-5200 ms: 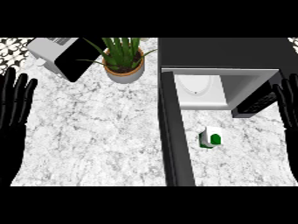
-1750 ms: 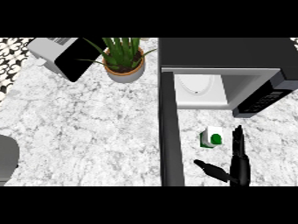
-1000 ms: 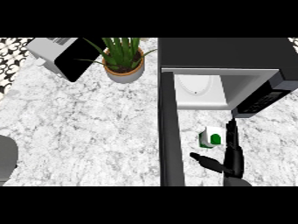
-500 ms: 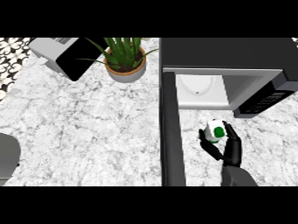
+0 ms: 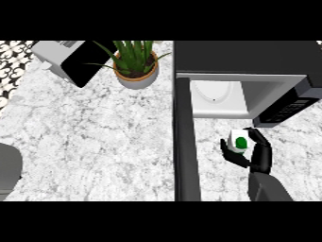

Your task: Pick up the milk, place it into the microwave and close the microwave

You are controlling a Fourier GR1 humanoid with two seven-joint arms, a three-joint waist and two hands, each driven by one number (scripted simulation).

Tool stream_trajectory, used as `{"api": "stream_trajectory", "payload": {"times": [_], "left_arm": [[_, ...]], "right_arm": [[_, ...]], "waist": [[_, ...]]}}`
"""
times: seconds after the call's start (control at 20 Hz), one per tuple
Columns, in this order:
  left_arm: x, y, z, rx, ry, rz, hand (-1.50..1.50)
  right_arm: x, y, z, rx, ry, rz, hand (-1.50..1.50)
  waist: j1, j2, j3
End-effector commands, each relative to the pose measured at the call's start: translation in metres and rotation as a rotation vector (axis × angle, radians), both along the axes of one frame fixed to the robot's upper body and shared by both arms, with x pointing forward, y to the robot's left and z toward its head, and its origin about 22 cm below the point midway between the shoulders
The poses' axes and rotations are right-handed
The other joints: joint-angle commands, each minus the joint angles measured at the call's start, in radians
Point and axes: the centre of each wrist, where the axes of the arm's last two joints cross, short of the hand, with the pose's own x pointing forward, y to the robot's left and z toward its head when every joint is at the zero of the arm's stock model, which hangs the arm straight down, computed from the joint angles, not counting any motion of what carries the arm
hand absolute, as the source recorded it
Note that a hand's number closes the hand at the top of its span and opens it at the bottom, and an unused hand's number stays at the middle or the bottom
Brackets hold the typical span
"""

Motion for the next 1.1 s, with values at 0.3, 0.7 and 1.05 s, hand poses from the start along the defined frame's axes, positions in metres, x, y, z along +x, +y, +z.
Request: {"api": "stream_trajectory", "payload": {"times": [0.3,0.7,1.05], "left_arm": [[-0.002,0.002,0.001,-0.039,0.016,-0.008,-1.50],[-0.005,-0.018,0.010,-0.035,0.004,-0.007,-1.50],[-0.007,-0.006,0.002,-0.031,0.011,-0.048,-1.50]], "right_arm": [[0.013,-0.032,0.015,0.019,-0.138,0.164,1.50],[-0.015,-0.035,0.015,0.000,-0.173,0.174,1.50],[-0.057,-0.040,0.047,0.015,-0.150,0.184,1.50]], "waist": [[-0.004,-0.002,-0.001],[-0.023,-0.008,-0.002],[-0.032,-0.011,-0.004]]}}
